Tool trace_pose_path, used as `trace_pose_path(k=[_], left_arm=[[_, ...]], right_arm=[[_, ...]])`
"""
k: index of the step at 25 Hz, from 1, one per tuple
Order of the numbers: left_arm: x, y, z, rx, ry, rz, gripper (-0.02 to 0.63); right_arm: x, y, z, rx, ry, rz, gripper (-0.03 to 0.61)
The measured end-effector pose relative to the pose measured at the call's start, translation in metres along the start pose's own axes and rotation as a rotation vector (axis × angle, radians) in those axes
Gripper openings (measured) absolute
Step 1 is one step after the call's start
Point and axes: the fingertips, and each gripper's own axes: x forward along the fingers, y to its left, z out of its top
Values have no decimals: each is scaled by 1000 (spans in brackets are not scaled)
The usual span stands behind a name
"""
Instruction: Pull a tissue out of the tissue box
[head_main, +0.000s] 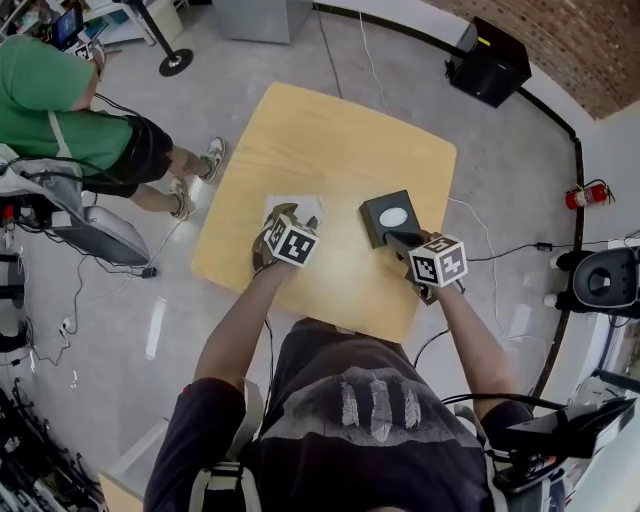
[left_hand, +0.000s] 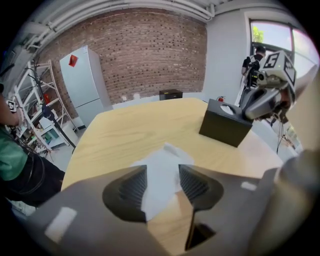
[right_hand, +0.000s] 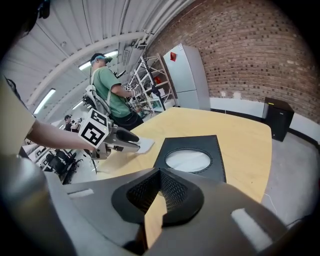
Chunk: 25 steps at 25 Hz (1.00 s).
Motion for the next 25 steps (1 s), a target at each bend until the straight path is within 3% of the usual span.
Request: trace_pose_path(k=[5,9,14,17,18,19,22,25], left_arm=[[-18,-6,-7,21,-15,28,206],[-38,0,-5,-60,-53,76,206],[-79,9,18,-144,-155,131,203],[-103,-4,42,-185,-236,113,154],[-112,-10,50,-183,-261,105,104],[-121,-18,57,-173,-285,92,2],[-142,-44,75,-135,-333,63,0],[-162,-68,83,-128,-353,86,0]], right_arm=[[-3,7,-3,-18,-18,-12,-2],[-9,19,1,-84,-50,2,0],[-26,51,51,-92,-210,127,0],[-44,68,68,-92,-265,218,0],[-49,73,70,-92,-276,248,0],[-53,78,71,-91,-284,277,0],[-67,86,70,-82,-310,345,0],[-82,89,67,-66,-330,404,0]])
